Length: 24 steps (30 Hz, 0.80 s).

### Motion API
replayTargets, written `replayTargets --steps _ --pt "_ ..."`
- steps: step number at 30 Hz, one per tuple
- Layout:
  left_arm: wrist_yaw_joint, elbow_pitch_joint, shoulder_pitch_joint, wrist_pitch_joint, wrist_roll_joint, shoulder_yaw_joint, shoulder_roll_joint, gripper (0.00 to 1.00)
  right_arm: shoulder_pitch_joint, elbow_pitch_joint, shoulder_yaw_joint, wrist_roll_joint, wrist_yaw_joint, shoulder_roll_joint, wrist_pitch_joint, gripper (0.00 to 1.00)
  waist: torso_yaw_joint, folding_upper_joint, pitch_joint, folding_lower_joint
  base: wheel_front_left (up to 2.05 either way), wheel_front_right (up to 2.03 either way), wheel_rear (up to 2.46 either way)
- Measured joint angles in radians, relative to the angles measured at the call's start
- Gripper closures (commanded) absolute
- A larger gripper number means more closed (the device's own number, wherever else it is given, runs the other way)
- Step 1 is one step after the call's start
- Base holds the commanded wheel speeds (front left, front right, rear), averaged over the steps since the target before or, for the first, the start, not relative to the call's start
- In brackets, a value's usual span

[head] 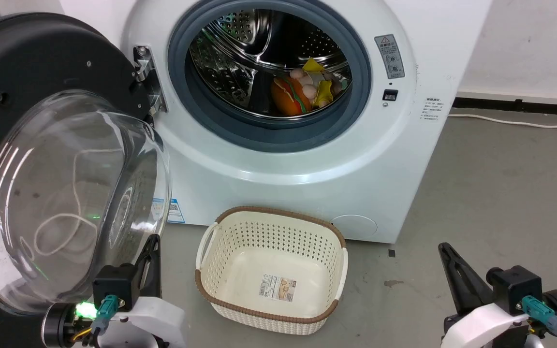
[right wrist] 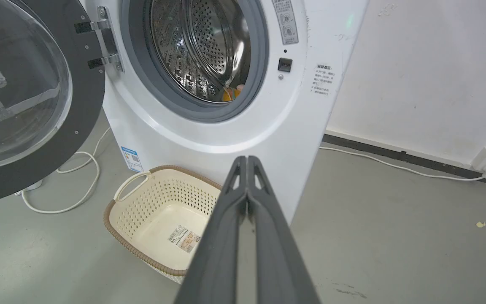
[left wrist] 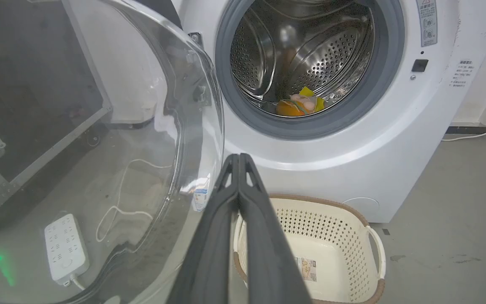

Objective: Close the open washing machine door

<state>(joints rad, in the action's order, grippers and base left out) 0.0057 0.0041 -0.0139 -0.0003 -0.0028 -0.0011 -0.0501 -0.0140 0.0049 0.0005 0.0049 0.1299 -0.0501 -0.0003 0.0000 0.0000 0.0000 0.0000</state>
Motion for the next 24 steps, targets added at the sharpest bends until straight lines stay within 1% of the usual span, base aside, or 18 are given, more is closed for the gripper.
replayTargets --steps 19,20,23,24 --pt "0.0 0.0 0.0 0.0 0.0 0.0 0.0 1.0 0.0 0.0 0.0 0.0 0.0 0.0 0.0 1.0 0.0 0.0 0.0 0.0 0.0 0.0 0.0" --pt "0.0 0.001 0.0 0.0 0.0 0.0 0.0 0.0 0.0 0.001 0.0 0.0 0.0 0.0 0.0 0.0 0.0 0.0 0.0 0.0 0.0 0.0 0.0" --pt "0.0 0.002 0.0 -0.005 -0.012 -0.007 0.0 0.0 -0.001 0.004 0.006 0.016 0.0 0.0 -0.007 0.0 0.001 0.0 0.0 0.0 0.0 0.0 0.0" --pt "0.0 0.003 0.0 -0.009 -0.015 -0.008 0.0 0.13 -0.001 0.005 0.007 0.018 0.0 0.0 -0.01 0.0 0.001 0.0 0.0 0.0 0.0 0.0 0.0"
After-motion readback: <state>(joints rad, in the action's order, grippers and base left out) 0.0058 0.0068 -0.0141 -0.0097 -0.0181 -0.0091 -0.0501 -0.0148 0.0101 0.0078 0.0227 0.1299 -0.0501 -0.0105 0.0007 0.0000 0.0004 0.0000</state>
